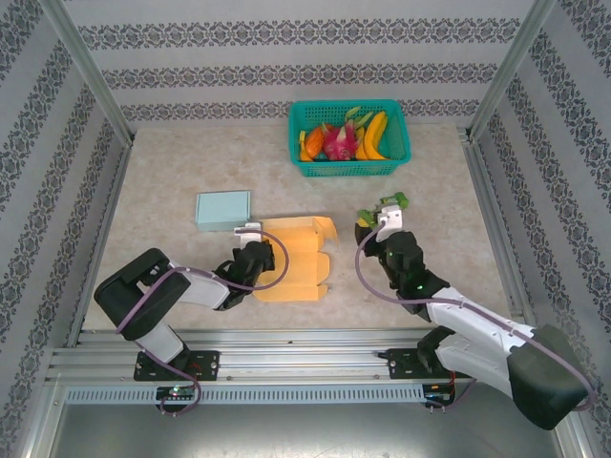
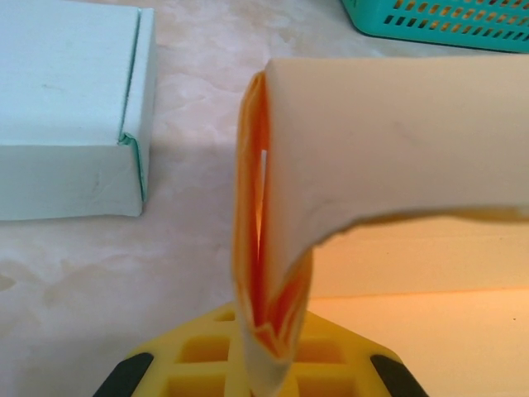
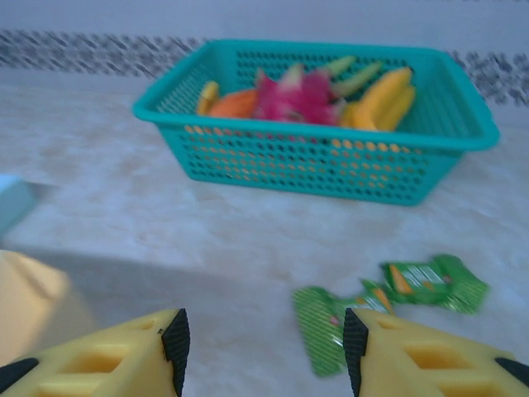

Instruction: Fold the paper box

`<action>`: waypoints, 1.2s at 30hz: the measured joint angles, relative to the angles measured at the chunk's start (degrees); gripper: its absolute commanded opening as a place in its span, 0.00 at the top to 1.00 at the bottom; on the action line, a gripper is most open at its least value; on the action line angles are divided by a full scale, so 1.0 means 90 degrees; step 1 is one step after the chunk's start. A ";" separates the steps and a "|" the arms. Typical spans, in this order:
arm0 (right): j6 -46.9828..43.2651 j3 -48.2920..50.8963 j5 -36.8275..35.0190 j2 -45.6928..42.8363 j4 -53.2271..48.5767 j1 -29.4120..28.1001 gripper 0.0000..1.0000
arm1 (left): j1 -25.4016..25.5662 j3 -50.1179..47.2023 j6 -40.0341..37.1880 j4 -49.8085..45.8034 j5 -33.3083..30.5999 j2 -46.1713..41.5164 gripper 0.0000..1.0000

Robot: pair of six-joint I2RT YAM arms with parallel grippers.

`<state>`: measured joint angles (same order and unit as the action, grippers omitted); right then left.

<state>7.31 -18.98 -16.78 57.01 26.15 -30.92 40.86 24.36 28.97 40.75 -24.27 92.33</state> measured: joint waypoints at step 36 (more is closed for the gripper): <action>-0.0644 -0.0760 0.2382 0.2183 -0.0022 -0.0721 0.49 | -0.0138 -0.0209 -0.0017 0.0197 0.0913 -0.0189 1.00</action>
<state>1.52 -25.82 4.67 76.66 25.96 -37.41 39.62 22.48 28.82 42.52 -16.05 90.63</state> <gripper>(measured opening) 0.504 0.081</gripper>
